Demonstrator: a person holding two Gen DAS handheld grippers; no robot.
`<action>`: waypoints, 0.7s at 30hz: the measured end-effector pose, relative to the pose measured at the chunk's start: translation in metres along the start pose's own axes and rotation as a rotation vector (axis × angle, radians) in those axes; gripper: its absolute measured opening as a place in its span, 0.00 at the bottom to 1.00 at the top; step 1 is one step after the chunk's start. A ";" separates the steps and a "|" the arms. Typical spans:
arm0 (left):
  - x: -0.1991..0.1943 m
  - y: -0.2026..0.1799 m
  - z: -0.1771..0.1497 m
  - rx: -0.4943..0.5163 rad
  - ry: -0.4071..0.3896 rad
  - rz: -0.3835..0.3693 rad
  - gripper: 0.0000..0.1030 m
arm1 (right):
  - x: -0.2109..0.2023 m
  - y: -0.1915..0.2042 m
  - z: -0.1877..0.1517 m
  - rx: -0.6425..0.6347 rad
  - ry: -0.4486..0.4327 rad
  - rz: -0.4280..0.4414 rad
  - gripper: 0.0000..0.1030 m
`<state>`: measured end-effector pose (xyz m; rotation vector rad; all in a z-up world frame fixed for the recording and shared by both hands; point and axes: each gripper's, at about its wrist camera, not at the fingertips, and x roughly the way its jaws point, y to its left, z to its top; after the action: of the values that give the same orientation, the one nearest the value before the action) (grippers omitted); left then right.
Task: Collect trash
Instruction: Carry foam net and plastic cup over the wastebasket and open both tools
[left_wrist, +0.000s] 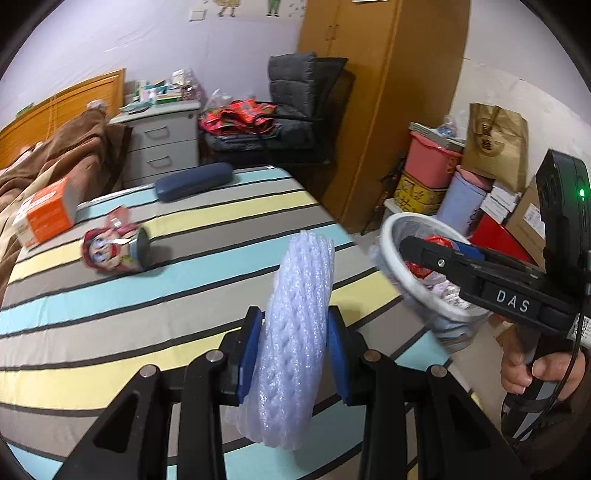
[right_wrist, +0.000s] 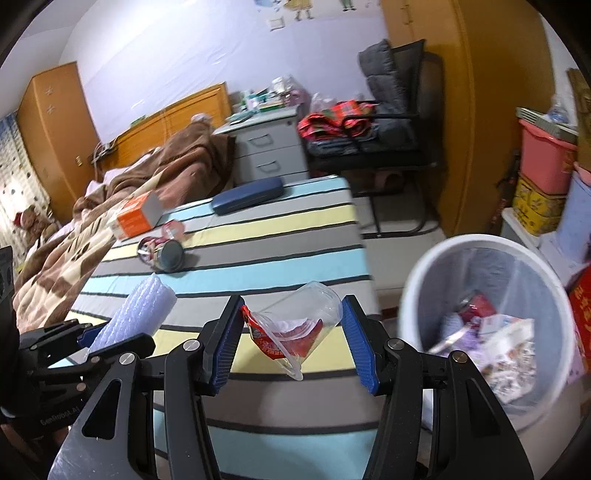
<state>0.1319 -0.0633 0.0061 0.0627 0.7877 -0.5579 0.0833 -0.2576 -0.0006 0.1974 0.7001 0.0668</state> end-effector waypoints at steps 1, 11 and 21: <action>0.003 -0.006 0.003 0.006 -0.004 -0.006 0.35 | -0.003 -0.006 0.000 0.008 -0.006 -0.009 0.54; 0.028 -0.068 0.024 0.089 -0.002 -0.067 0.36 | -0.034 -0.056 -0.003 0.075 -0.057 -0.096 0.54; 0.061 -0.123 0.041 0.146 0.036 -0.137 0.36 | -0.049 -0.103 -0.010 0.113 -0.064 -0.187 0.54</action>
<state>0.1322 -0.2071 0.0115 0.1540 0.7891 -0.7457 0.0391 -0.3636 0.0023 0.2406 0.6559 -0.1580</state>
